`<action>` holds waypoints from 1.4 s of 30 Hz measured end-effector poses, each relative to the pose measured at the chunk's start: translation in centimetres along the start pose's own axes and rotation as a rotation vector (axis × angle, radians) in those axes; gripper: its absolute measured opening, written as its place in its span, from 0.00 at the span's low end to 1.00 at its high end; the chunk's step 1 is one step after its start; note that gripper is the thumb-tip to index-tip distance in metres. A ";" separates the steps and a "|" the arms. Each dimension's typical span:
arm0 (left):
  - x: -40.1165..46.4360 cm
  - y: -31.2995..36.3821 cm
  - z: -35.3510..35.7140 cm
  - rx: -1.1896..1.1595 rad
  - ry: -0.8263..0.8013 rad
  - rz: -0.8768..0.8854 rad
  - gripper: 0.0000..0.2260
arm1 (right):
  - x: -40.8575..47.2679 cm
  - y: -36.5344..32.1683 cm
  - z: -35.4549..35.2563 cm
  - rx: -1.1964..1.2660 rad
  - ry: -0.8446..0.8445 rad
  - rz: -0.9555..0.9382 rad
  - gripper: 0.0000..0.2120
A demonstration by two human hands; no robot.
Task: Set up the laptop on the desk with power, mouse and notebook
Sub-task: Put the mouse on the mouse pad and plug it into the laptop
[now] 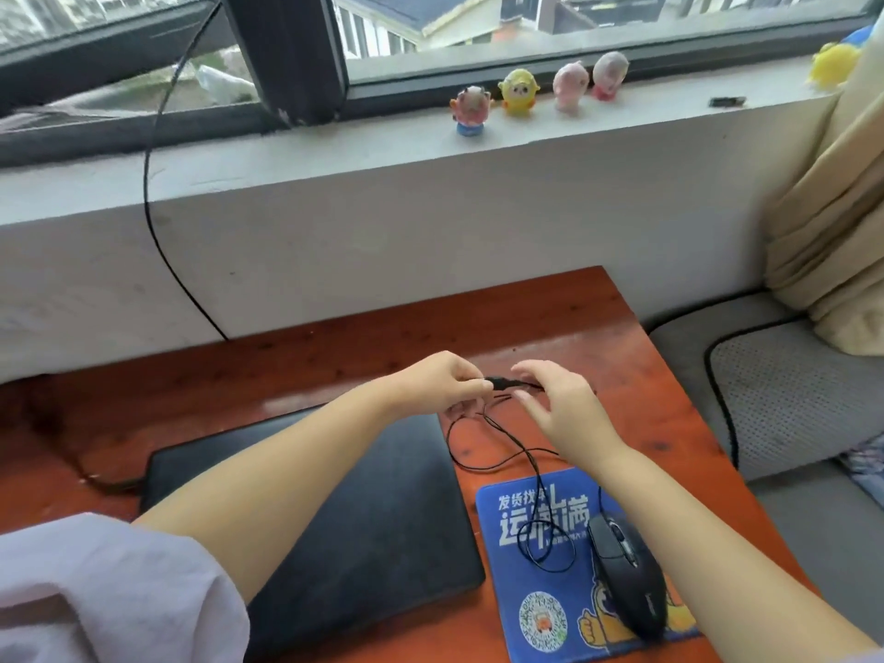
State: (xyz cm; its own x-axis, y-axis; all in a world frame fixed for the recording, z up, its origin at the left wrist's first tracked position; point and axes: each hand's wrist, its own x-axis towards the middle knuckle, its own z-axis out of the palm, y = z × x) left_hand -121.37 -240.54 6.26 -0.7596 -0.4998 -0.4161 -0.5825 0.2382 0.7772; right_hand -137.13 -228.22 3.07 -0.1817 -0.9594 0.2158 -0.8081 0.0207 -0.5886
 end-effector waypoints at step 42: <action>3.9 -7.9 -1.7 0.316 0.330 -0.355 0.12 | 2.9 2.4 5.9 0.019 -0.298 0.068 0.10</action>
State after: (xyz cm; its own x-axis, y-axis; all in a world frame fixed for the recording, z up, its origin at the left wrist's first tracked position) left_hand -119.24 -245.75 -0.69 -0.4010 -0.8157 -0.4168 -0.8818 0.2206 0.4168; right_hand -136.27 -232.60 -2.28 -0.0605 -0.9963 -0.0608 -0.7885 0.0851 -0.6091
